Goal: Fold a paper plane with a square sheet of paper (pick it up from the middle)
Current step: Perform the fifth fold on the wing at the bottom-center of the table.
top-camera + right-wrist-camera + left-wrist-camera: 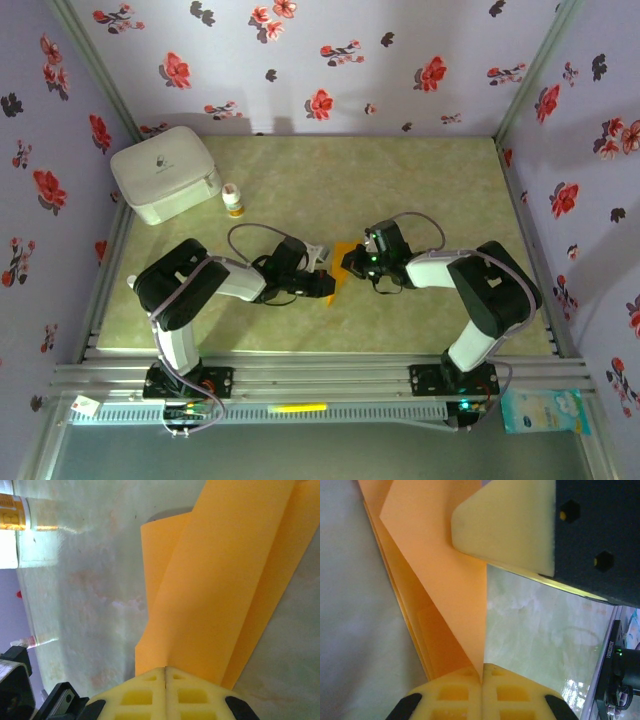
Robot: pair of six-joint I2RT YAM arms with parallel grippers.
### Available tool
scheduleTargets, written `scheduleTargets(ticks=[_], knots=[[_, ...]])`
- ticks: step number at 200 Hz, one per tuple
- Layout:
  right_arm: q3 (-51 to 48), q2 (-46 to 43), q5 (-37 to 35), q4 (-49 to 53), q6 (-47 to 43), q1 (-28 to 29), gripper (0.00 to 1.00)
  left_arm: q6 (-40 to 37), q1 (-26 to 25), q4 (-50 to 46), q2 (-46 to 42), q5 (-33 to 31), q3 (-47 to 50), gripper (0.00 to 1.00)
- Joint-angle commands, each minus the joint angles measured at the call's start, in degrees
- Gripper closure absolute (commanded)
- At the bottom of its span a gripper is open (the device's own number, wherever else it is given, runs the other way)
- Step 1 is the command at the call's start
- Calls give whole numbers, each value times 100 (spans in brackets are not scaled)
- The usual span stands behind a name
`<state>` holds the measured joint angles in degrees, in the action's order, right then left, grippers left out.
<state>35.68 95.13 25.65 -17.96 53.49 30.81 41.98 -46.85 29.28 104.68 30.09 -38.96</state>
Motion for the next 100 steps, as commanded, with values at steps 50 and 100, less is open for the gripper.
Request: scheduleTargets(ticks=[50, 100], knots=[[-138, -92, -369, 207, -93, -5, 97, 135, -24, -525, 137, 232, 18, 92], [-180, -4, -414, 115, -25, -13, 97, 299, -17, -250, -62, 227, 120, 87]])
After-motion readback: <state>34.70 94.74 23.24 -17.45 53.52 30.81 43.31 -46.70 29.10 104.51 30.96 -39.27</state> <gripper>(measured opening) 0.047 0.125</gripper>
